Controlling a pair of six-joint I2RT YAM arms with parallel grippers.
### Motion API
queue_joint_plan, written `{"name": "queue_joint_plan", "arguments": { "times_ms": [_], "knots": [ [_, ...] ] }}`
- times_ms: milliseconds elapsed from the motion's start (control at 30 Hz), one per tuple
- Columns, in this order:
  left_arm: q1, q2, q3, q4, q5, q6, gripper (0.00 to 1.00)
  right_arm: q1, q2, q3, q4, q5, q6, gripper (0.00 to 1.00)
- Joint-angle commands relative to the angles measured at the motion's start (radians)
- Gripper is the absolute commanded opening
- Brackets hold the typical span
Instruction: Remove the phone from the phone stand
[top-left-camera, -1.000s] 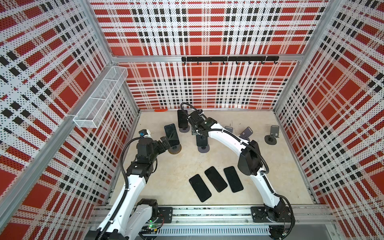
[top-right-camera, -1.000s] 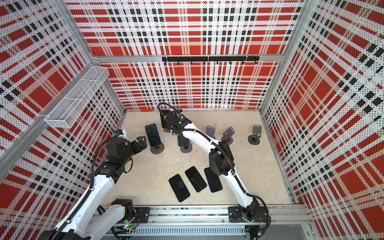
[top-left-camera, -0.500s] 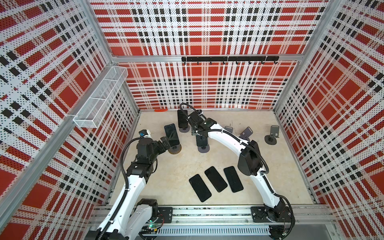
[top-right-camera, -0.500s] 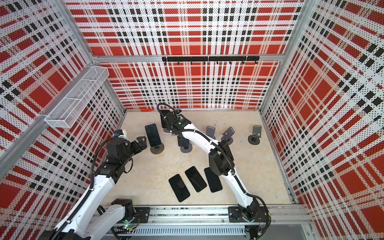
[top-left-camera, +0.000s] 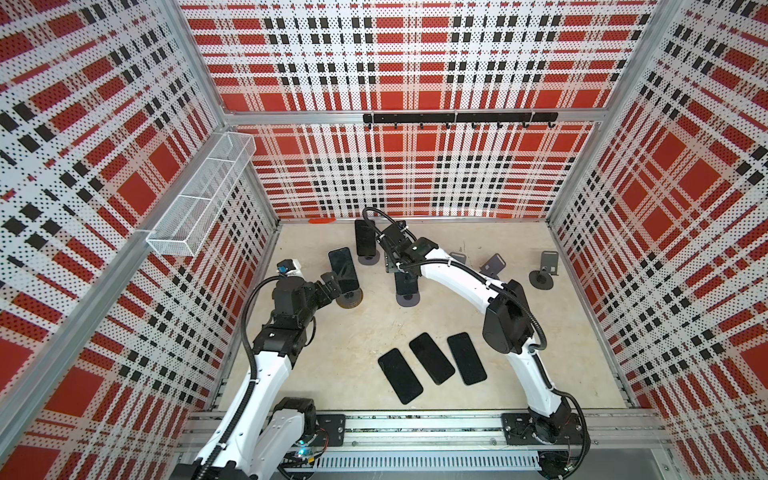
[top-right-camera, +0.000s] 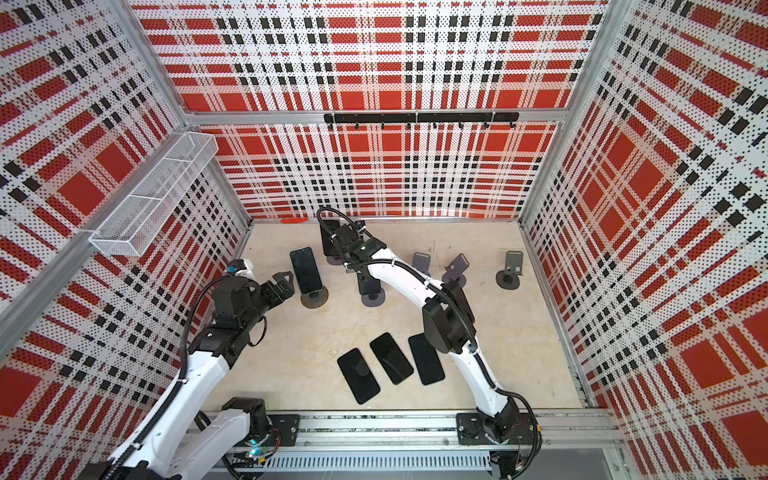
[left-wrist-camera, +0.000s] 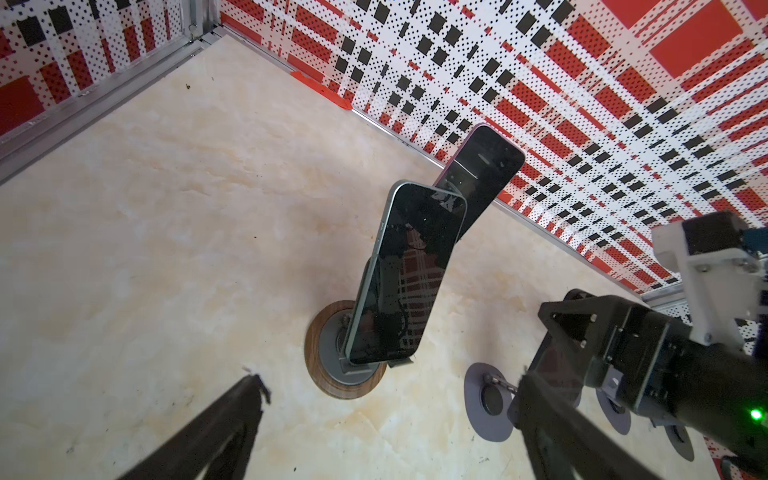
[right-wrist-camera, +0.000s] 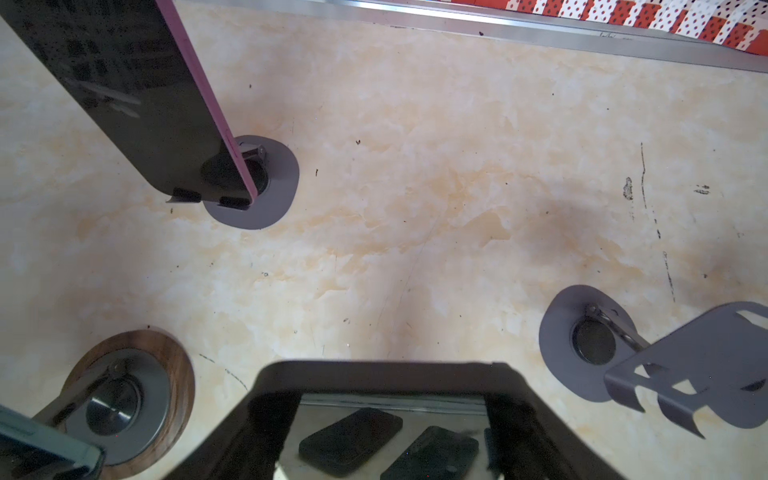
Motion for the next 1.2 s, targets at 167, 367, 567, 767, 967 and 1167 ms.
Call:
{"name": "queue_joint_plan", "arguments": {
  "times_ms": [167,367,567,767,967,1167],
  "knots": [
    [0.004,-0.033,-0.021,0.029,0.031,-0.044,0.98,-0.002,-0.109,-0.013,0.045,-0.018,-0.013,0.6],
    [-0.03,-0.047,-0.026,0.032,0.033,-0.053,0.98,-0.002,-0.155,-0.027,0.052,-0.043,-0.024,0.6],
    [-0.16,-0.072,-0.045,0.073,-0.076,-0.087,0.98,-0.009,-0.261,-0.117,0.062,-0.03,-0.043,0.6],
    [-0.335,-0.052,-0.09,0.147,-0.197,-0.142,0.98,-0.042,-0.42,-0.335,0.087,-0.021,-0.025,0.6],
    [-0.515,-0.01,-0.13,0.221,-0.372,-0.169,0.98,-0.13,-0.619,-0.627,0.136,-0.084,0.014,0.6],
    [-0.686,0.074,-0.141,0.307,-0.616,-0.084,0.98,-0.214,-0.814,-0.866,0.111,-0.098,0.053,0.6]
  ]
}}
